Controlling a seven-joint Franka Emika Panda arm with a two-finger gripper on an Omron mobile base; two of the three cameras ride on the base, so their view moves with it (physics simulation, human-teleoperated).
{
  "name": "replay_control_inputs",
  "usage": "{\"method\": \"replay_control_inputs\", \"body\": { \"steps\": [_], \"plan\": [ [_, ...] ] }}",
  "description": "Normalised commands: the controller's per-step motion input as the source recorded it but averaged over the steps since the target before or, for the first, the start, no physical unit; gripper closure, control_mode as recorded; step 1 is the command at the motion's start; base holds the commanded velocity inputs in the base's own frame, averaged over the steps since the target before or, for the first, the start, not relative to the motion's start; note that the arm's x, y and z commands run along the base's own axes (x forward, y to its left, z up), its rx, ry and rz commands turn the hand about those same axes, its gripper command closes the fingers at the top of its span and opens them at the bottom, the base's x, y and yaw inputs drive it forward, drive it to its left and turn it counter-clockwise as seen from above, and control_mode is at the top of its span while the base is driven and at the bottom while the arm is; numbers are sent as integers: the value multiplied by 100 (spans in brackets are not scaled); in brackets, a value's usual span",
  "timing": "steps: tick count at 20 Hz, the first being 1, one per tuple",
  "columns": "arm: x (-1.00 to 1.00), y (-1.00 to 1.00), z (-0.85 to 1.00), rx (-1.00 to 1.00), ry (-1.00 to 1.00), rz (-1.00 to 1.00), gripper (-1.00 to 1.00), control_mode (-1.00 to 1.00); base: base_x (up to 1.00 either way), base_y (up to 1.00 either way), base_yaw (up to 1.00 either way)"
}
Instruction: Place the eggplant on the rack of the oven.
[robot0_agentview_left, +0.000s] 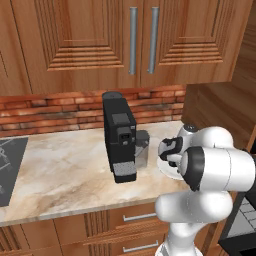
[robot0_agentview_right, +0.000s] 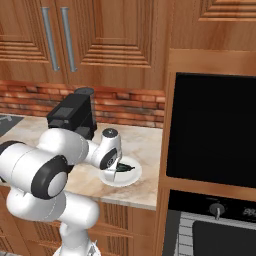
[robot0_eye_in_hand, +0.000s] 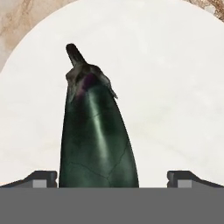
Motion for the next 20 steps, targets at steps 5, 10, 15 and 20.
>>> {"method": "replay_control_inputs", "body": {
  "steps": [5, 10, 15, 20],
  "plan": [
    [0, 0, -1, 0, 0, 0, 100, -100, 0, 0, 0],
    [0, 0, 0, 0, 0, 0, 100, -100, 0, 0, 0],
    [-8, -1, 17, 0, -1, 0, 100, -100, 0, 0, 0],
    [-51, 0, 93, 0, 0, 0, 100, -100, 0, 0, 0]
  ]
}}
